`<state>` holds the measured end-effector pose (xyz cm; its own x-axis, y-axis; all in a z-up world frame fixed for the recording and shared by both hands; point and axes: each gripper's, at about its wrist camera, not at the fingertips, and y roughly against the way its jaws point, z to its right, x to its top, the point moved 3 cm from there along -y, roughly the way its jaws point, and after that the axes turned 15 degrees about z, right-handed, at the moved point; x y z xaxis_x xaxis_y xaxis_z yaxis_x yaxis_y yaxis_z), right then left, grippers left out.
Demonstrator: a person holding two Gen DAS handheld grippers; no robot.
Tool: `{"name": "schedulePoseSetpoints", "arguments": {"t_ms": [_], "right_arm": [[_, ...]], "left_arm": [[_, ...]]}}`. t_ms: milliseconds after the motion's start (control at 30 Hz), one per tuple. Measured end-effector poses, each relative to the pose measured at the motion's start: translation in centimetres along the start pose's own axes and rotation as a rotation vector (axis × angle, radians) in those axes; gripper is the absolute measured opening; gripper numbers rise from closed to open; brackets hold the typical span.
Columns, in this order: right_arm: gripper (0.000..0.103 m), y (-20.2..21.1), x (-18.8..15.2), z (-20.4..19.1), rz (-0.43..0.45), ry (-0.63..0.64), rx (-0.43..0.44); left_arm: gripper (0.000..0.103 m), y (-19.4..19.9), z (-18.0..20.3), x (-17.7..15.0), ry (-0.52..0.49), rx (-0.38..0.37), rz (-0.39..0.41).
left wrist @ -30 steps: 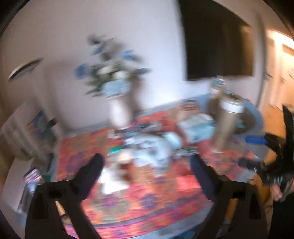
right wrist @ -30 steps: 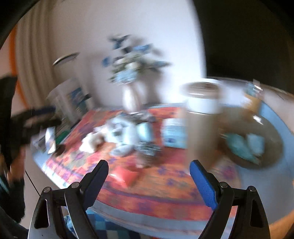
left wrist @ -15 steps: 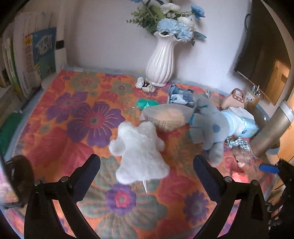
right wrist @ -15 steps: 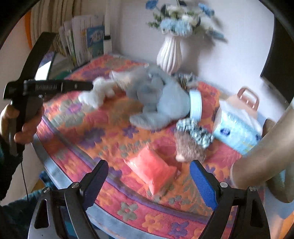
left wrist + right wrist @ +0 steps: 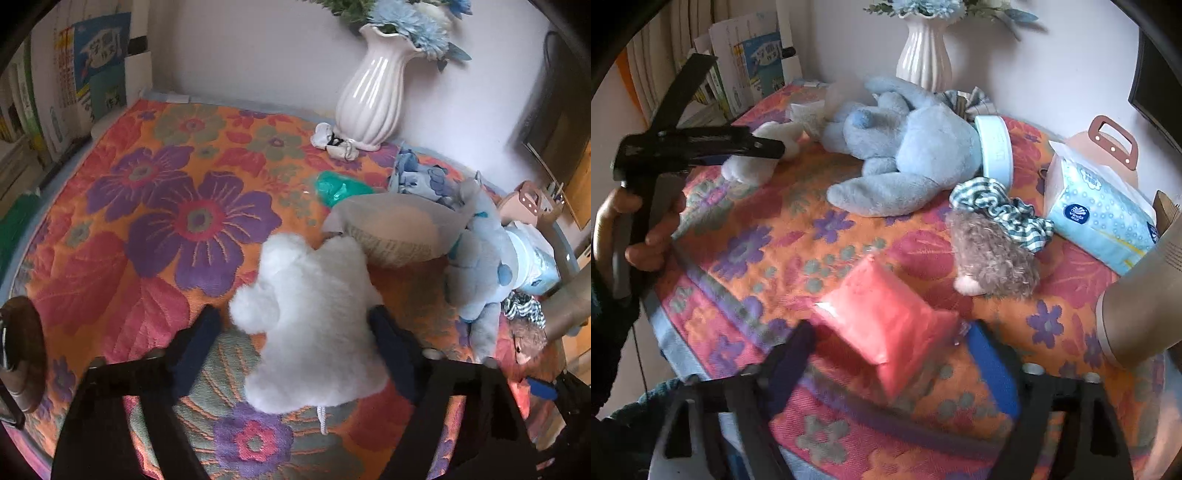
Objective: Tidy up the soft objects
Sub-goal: 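Grasp the white plush with the left gripper while the right grasps the pink packet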
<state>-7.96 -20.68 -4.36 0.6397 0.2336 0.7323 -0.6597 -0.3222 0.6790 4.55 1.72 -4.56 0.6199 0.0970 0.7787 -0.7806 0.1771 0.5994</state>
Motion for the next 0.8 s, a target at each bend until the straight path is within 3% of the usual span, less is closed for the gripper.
{"name": "schedulePoseSetpoints", "arguments": {"t_ms": [67,133,267,533,733,800], "right_arm": [[0.057,0.2,0.1,-0.8,0.005,-0.01,-0.003],[0.056,-0.1,0.5,-1.8,0.006,-0.011,-0.023],[0.056,-1.2,1.3,-3.8,0.008,-0.049,-0.036],[0.074,-2.3,2.3,-4.6,-0.005,0.073,-0.076],[0.074,-4.2,3.5,-4.9,0.009,0.059,-0.029],[0.064,-4.3,3.4,-5.4,0.031,0.056,-0.019]], "left_arm": [[0.059,0.3,0.1,-0.1,0.001,-0.013,0.014],[0.056,0.6,0.2,-0.2,-0.005,-0.029,0.024],[0.055,0.7,0.6,-0.4,-0.03,-0.032,0.026],[0.063,0.8,-0.2,-0.3,0.026,-0.094,0.018],[0.062,0.7,0.3,-0.4,-0.01,-0.062,0.024],[0.053,0.7,0.4,-0.4,-0.024,-0.048,0.03]]}}
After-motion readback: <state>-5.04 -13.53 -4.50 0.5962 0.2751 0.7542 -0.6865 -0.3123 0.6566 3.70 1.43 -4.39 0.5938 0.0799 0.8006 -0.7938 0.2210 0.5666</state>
